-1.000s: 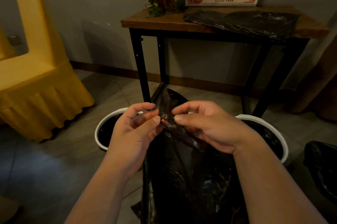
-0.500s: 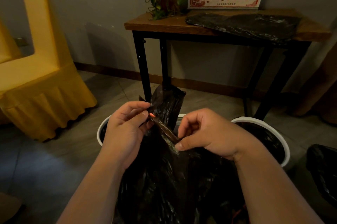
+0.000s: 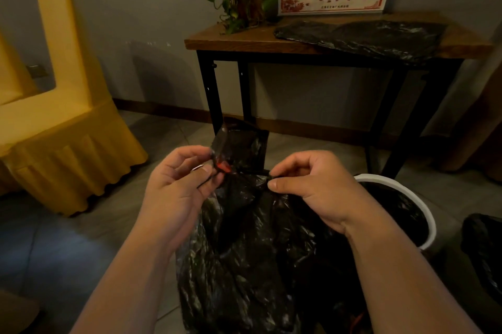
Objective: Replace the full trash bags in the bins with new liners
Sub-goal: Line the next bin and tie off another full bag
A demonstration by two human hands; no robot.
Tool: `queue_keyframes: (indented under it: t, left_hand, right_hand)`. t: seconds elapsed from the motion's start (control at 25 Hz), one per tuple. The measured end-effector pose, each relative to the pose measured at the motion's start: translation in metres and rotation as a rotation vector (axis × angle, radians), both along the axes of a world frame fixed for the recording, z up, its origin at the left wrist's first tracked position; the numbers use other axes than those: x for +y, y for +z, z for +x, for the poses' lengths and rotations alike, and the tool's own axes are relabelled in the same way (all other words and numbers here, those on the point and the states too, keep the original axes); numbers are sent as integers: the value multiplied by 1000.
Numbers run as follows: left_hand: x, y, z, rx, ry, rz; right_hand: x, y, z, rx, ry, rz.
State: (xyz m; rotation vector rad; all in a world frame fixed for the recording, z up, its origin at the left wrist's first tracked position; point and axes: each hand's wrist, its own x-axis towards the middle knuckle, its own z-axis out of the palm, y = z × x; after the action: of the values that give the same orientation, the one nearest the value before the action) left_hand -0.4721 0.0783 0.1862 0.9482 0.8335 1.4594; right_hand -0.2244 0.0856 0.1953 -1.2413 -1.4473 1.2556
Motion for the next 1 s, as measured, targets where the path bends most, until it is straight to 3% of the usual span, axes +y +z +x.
queue_keyframes:
  t: [0.16, 0.24, 0.32, 0.44, 0.52, 0.6, 0.68, 0.8, 0.92, 1.0]
  left_hand:
    - [-8, -10, 16, 78, 75, -185]
    - [-10, -15, 33, 250, 1, -255]
    - [-8, -17, 42, 303, -56, -268]
    - [1, -14, 24, 188, -96, -226]
    - [4, -5, 2, 31, -160, -189]
    - [6, 4, -19, -132, -255, -140]
    - [8, 1, -22, -73, -296, -204]
    - [1, -37, 17, 204, -191, -448]
    - [-1, -104, 44, 73, 113, -574]
    - [7, -145, 37, 356, 363, -639]
  right_hand:
    - [-4, 4, -4, 31, -22, 63]
    - [-7, 6, -9, -16, 76, 46]
    - [-10, 6, -15, -77, 245, 6]
    - [-7, 7, -11, 94, 317, -55]
    - [8, 1, 4, 160, 66, -84]
    - [20, -12, 12, -39, -117, -83]
    - [27, -29, 0, -306, 10, -71]
    - [27, -55, -39, -338, 238, -264]
    - [32, -79, -62, -487, 422, -460]
    - [39, -90, -58, -609, 417, -464]
